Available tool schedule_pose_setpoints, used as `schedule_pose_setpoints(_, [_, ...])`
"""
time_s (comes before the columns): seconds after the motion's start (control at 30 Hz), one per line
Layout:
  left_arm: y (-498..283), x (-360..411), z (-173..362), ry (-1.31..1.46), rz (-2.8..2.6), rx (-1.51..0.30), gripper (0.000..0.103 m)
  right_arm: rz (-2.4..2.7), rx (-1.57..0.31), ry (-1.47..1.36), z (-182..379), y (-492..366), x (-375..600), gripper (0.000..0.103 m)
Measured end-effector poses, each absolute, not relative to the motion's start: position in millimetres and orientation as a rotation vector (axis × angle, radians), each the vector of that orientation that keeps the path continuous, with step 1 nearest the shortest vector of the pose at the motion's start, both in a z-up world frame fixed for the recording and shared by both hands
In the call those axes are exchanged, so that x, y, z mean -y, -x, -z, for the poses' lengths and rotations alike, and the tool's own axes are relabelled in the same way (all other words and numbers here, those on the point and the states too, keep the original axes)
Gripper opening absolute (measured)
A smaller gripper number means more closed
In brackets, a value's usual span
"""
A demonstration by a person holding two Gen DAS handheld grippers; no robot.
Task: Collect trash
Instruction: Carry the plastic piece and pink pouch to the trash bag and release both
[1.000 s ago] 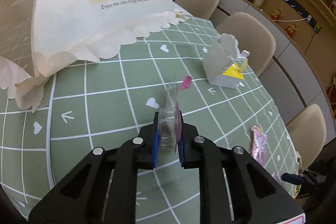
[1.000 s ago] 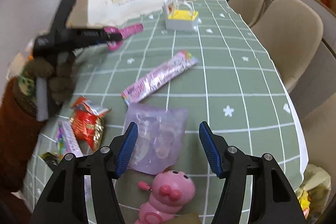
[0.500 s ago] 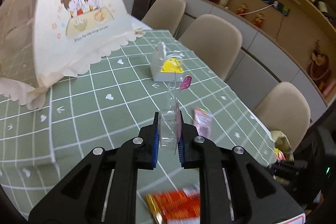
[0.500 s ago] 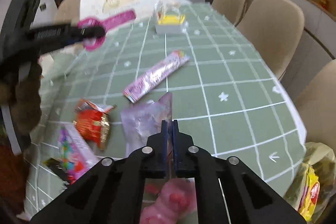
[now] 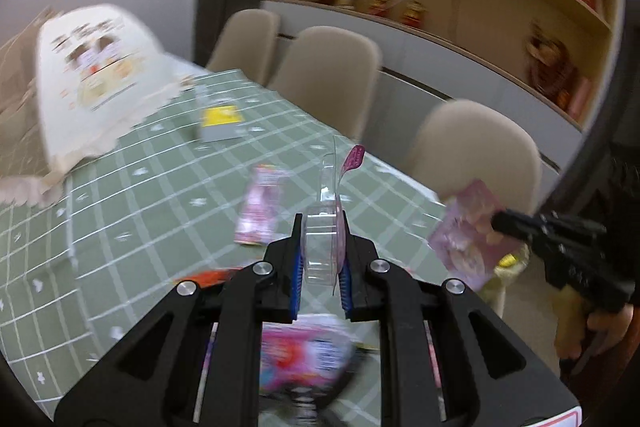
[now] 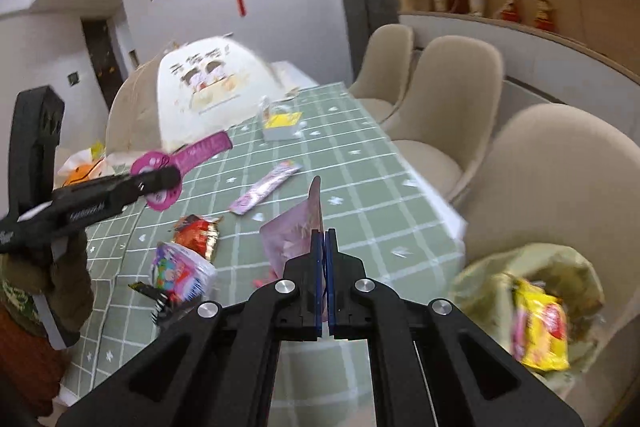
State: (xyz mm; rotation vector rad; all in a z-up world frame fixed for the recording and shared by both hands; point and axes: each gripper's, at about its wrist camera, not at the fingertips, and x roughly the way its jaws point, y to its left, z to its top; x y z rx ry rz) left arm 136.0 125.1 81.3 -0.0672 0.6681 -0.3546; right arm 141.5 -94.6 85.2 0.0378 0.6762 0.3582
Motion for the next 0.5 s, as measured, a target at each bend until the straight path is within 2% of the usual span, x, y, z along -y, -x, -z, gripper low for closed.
schedule_pose_setpoints(0.27, [-121.3,-44.5,-76.9,-0.042,0.520,-0.678,0.014,-0.226,-0.656,-0.053,-82.3,-113.0,153.5,0.004])
schedule_pose_setpoints(0.5, [-127.9,-0.3,-58.6,-0.025,0.623,-0.754,0.014,-0.123,-0.616,-0.065,-81.3,-86.7,197.6,0.004])
